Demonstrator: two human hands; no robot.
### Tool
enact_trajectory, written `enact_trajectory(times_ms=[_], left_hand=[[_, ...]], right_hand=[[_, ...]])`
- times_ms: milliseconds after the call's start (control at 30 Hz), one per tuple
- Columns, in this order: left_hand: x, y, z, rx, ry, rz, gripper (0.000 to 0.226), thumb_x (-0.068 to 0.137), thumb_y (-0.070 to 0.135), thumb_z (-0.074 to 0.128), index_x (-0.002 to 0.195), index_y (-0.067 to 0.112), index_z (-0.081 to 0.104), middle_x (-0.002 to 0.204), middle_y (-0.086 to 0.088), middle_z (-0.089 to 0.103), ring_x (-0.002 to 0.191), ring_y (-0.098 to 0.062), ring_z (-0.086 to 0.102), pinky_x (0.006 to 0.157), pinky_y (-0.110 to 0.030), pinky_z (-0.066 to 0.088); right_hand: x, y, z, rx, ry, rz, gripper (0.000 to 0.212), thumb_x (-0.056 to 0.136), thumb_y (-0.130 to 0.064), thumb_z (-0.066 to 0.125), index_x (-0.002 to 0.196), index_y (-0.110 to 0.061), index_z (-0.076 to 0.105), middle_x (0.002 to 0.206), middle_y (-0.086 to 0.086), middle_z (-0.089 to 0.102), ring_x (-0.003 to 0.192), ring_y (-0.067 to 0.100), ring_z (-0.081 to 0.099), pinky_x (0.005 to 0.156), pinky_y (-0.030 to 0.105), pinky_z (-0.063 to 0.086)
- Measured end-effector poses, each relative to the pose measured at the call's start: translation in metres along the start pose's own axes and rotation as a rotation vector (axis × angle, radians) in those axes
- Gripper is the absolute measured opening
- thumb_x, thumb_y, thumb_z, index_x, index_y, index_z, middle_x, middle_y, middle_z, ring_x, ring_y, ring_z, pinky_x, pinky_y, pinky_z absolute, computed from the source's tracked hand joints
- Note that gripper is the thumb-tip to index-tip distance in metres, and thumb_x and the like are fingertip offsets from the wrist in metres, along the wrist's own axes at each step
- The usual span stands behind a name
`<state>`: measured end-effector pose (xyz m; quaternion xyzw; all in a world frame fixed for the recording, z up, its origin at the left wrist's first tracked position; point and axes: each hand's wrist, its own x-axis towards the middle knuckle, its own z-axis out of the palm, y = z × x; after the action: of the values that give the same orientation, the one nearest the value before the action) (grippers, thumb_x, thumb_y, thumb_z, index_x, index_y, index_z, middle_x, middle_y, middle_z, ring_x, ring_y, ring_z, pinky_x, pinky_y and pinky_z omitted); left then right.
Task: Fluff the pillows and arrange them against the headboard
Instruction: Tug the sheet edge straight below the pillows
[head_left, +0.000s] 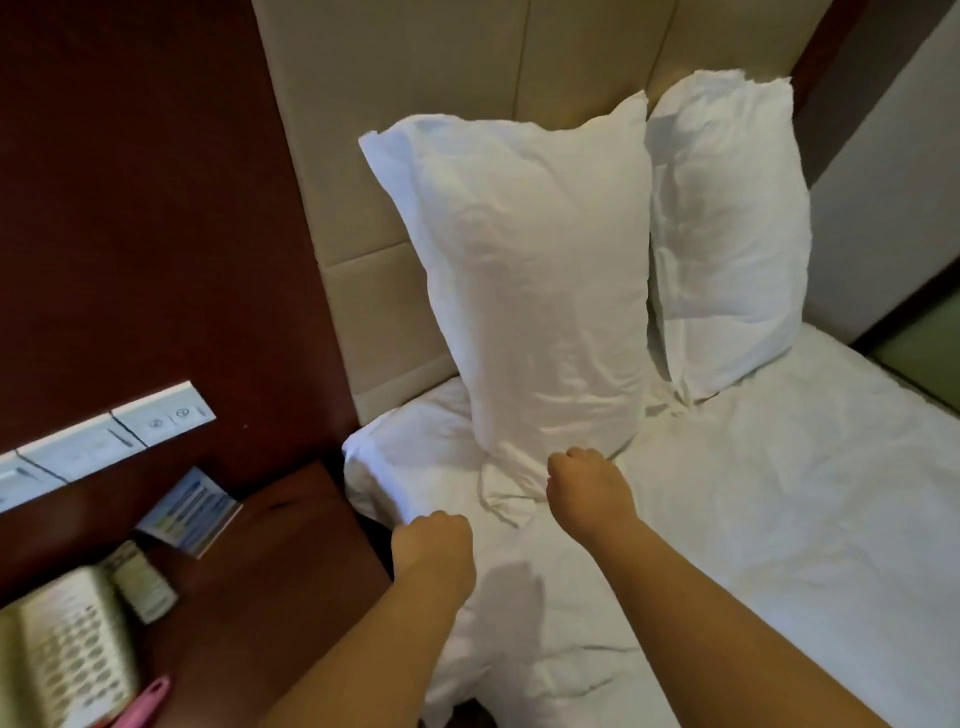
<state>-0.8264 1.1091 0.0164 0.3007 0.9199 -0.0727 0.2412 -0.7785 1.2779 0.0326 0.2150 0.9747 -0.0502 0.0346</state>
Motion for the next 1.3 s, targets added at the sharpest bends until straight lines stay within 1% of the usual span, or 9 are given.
enact_trajectory(times_ms=[200, 400, 567, 733, 867, 1000, 1133, 1233, 1300], left_hand=[[0.060, 0.019, 0.020, -0.030, -0.103, -0.072, 0.023, 0.094, 0.015, 0.047, 0.115, 0.018, 0.056, 0.119, -0.002, 0.057, 0.108, -0.024, 0.058, 0.079, -0.032, 0.037], [0.111, 0.021, 0.062, -0.083, -0.236, -0.081, 0.028, 0.095, 0.017, 0.042, 0.121, 0.017, 0.052, 0.123, -0.005, 0.051, 0.112, -0.026, 0.053, 0.080, -0.033, 0.036], [0.154, 0.020, 0.101, -0.133, -0.325, -0.032, 0.024, 0.095, 0.015, 0.041, 0.117, 0.016, 0.052, 0.120, -0.005, 0.052, 0.111, -0.026, 0.054, 0.085, -0.034, 0.039], [0.201, 0.022, 0.125, -0.547, -0.347, -0.160, 0.027, 0.097, 0.028, 0.040, 0.108, 0.010, 0.058, 0.114, -0.009, 0.060, 0.107, -0.029, 0.057, 0.083, -0.034, 0.044], [0.223, 0.040, 0.131, -0.970, -0.320, -0.346, 0.027, 0.092, 0.032, 0.051, 0.103, 0.012, 0.064, 0.104, -0.006, 0.065, 0.099, -0.027, 0.060, 0.073, -0.029, 0.042], [0.232, 0.061, 0.132, -1.267, -0.289, -0.490, 0.014, 0.084, 0.013, 0.057, 0.092, 0.006, 0.065, 0.098, -0.016, 0.069, 0.096, -0.035, 0.064, 0.080, -0.040, 0.053], [0.234, 0.053, 0.139, -1.279, -0.256, -0.504, 0.015, 0.081, 0.004, 0.053, 0.088, 0.004, 0.066, 0.093, -0.016, 0.069, 0.089, -0.035, 0.063, 0.074, -0.038, 0.051], [0.230, 0.043, 0.142, -1.231, -0.266, -0.443, 0.011, 0.080, 0.005, 0.055, 0.073, 0.012, 0.059, 0.078, -0.006, 0.061, 0.073, -0.025, 0.055, 0.065, -0.031, 0.045], [0.227, 0.035, 0.143, -1.159, -0.254, -0.392, 0.018, 0.079, 0.005, 0.053, 0.065, 0.015, 0.048, 0.066, -0.001, 0.051, 0.063, -0.020, 0.045, 0.055, -0.028, 0.037]], right_hand=[[0.034, 0.022, 0.068, -0.002, -0.205, -0.076, 0.016, 0.089, -0.012, 0.045, 0.098, -0.010, 0.059, 0.101, 0.009, 0.062, 0.096, 0.028, 0.055, 0.071, 0.033, 0.042], [0.050, 0.029, 0.132, 0.030, -0.405, -0.041, 0.022, 0.090, -0.011, 0.042, 0.104, -0.009, 0.058, 0.110, 0.010, 0.059, 0.105, 0.030, 0.052, 0.080, 0.033, 0.042], [0.077, 0.024, 0.172, 0.042, -0.466, -0.013, 0.022, 0.091, -0.010, 0.043, 0.104, -0.006, 0.060, 0.112, 0.013, 0.059, 0.109, 0.031, 0.051, 0.084, 0.035, 0.043], [0.098, 0.021, 0.208, 0.084, -0.554, 0.065, 0.028, 0.092, -0.009, 0.045, 0.115, -0.009, 0.059, 0.121, 0.011, 0.058, 0.117, 0.029, 0.049, 0.094, 0.036, 0.041], [0.100, 0.020, 0.223, 0.118, -0.547, 0.167, 0.022, 0.091, -0.019, 0.048, 0.104, -0.009, 0.063, 0.111, 0.012, 0.062, 0.106, 0.031, 0.057, 0.085, 0.036, 0.045], [0.100, 0.020, 0.229, 0.100, -0.526, 0.137, 0.019, 0.087, -0.011, 0.050, 0.099, -0.009, 0.065, 0.106, 0.011, 0.064, 0.100, 0.029, 0.058, 0.083, 0.034, 0.045], [0.105, 0.022, 0.228, 0.185, -0.539, 0.235, 0.020, 0.086, -0.014, 0.051, 0.088, -0.011, 0.070, 0.097, 0.013, 0.069, 0.092, 0.031, 0.062, 0.076, 0.034, 0.045], [0.100, 0.008, 0.222, 0.135, -0.550, 0.168, 0.020, 0.087, -0.014, 0.048, 0.089, -0.010, 0.068, 0.096, 0.012, 0.067, 0.091, 0.031, 0.061, 0.076, 0.036, 0.045], [0.093, -0.007, 0.220, 0.120, -0.522, 0.128, 0.019, 0.087, -0.009, 0.046, 0.091, -0.007, 0.064, 0.098, 0.012, 0.066, 0.093, 0.030, 0.060, 0.079, 0.036, 0.047]])
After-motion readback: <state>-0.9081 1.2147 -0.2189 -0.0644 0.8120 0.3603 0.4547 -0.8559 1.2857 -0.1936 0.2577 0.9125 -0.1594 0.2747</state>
